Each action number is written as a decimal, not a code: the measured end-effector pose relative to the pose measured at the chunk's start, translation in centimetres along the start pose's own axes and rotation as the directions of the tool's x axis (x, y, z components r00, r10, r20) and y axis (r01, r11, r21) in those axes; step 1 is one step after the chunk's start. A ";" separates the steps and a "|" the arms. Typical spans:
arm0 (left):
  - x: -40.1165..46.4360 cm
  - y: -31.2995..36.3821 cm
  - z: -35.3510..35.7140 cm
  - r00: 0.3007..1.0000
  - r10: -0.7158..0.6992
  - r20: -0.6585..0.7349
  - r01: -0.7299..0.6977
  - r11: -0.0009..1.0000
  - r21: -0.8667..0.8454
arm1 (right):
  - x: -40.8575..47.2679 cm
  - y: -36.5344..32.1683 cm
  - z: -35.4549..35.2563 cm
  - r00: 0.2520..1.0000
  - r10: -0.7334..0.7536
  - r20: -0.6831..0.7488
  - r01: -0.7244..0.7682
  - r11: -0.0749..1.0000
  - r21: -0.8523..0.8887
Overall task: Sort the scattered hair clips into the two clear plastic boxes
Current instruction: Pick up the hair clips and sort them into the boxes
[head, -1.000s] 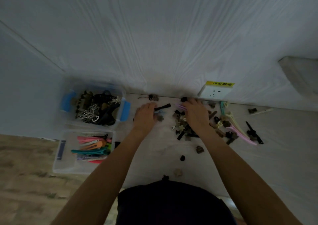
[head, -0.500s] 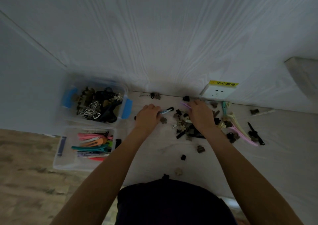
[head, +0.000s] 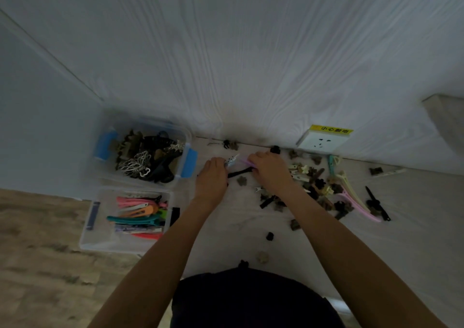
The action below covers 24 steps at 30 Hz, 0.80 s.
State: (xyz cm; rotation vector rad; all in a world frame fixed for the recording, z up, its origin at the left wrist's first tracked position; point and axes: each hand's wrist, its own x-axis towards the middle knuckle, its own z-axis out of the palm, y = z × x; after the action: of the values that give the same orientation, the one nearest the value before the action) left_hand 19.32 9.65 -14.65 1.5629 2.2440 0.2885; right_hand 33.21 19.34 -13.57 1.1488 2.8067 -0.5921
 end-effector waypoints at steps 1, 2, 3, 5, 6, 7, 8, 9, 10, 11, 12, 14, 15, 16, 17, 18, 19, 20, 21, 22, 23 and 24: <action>0.3 0.4 -0.6 0.999 -0.029 -0.016 0.029 0.999 -0.032 | -0.2 0.0 -0.1 1.000 -0.007 0.019 0.007 1.000 -0.017; 0.7 0.5 -1.0 0.998 -0.043 -0.046 0.042 0.999 -0.026 | -0.4 0.1 -0.1 0.999 0.000 0.032 0.002 0.999 -0.043; 1.4 0.6 -1.3 0.996 -0.038 -0.077 0.038 0.999 0.000 | -0.7 0.2 -0.2 0.999 0.022 0.035 -0.020 0.998 -0.067; 2.8 0.0 -1.4 0.995 -0.010 -0.096 0.014 0.999 0.036 | -1.1 0.8 -0.1 0.998 0.064 0.023 -0.062 0.994 -0.088; 3.4 -0.5 -1.2 0.997 0.005 -0.077 -0.001 0.999 0.052 | -1.3 1.1 -0.1 0.996 0.083 0.020 -0.081 0.993 -0.091; 3.9 -0.9 -1.1 0.998 0.018 -0.057 -0.014 0.997 0.077 | -1.5 1.4 -0.1 0.995 0.095 0.003 -0.094 0.991 -0.097; 4.2 -1.2 -0.9 0.999 0.029 -0.020 -0.026 0.994 0.104 | -1.7 1.6 -0.1 0.995 0.102 -0.015 -0.103 0.989 -0.104; 4.2 -1.3 -0.9 0.999 0.032 0.016 -0.034 0.991 0.128 | -1.8 1.8 -0.1 0.994 0.104 -0.028 -0.107 0.988 -0.108; 4.1 -1.2 -0.8 0.998 0.046 0.034 -0.051 0.989 0.140 | -2.0 1.9 -0.2 0.994 0.106 -0.029 -0.109 0.988 -0.106; 3.9 -0.8 -0.8 0.996 0.070 0.048 -0.076 0.986 0.148 | -2.1 1.9 -0.4 0.993 0.109 -0.033 -0.112 0.988 -0.102; 3.6 -0.4 -0.6 0.993 0.102 0.064 -0.111 0.982 0.156 | -2.2 2.0 -0.3 0.992 0.116 -0.040 -0.120 0.987 -0.105; 2.7 0.4 -0.1 0.980 0.171 0.097 -0.187 0.965 0.184 | -2.4 2.0 -0.2 0.992 0.115 -0.042 -0.120 0.983 -0.136; 2.4 0.6 0.2 0.972 0.208 0.109 -0.226 0.956 0.188 | -2.5 2.0 0.0 0.993 0.109 -0.037 -0.113 0.983 -0.143; 2.0 0.7 0.6 0.966 0.235 0.105 -0.252 0.947 0.199 | -2.6 2.1 0.2 0.994 0.105 -0.034 -0.109 0.984 -0.139; 1.8 0.8 0.7 0.965 0.240 0.105 -0.257 0.942 0.214 | -2.6 2.1 0.2 0.994 0.102 -0.045 -0.107 0.985 -0.134; 1.7 0.8 0.8 0.968 0.229 0.102 -0.246 0.942 0.229 | -2.7 2.1 0.1 0.993 0.101 -0.060 -0.108 0.987 -0.120; 1.6 0.8 0.6 0.972 0.210 0.103 -0.229 0.947 0.226 | -2.8 2.2 -0.1 0.991 0.099 -0.090 -0.108 0.989 -0.100; 1.6 0.8 0.5 0.978 0.189 0.089 -0.203 0.959 0.200 | -3.0 2.4 -0.3 0.986 0.099 -0.132 -0.110 0.991 -0.080; 1.7 0.8 0.6 0.982 0.164 0.097 -0.179 0.966 0.187 | -3.2 2.7 -0.6 0.978 0.104 -0.183 -0.116 0.991 -0.059; 1.8 0.8 0.6 0.982 0.156 0.106 -0.174 0.966 0.191 | -3.4 2.9 -0.9 0.967 0.116 -0.229 -0.128 0.991 -0.042; 1.8 0.7 0.6 0.982 0.156 0.104 -0.173 0.966 0.194 | -3.7 3.0 -1.2 0.957 0.128 -0.261 -0.141 0.989 -0.031; 1.8 0.8 0.5 0.982 0.156 0.110 -0.174 0.967 0.185 | -3.9 3.0 -1.5 0.951 0.137 -0.276 -0.151 0.988 -0.029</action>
State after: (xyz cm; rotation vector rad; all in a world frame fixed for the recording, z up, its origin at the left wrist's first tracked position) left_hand 19.63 11.62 -15.17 1.8281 2.1261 0.0397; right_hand 38.28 19.27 -12.42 1.5168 2.9013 -0.3753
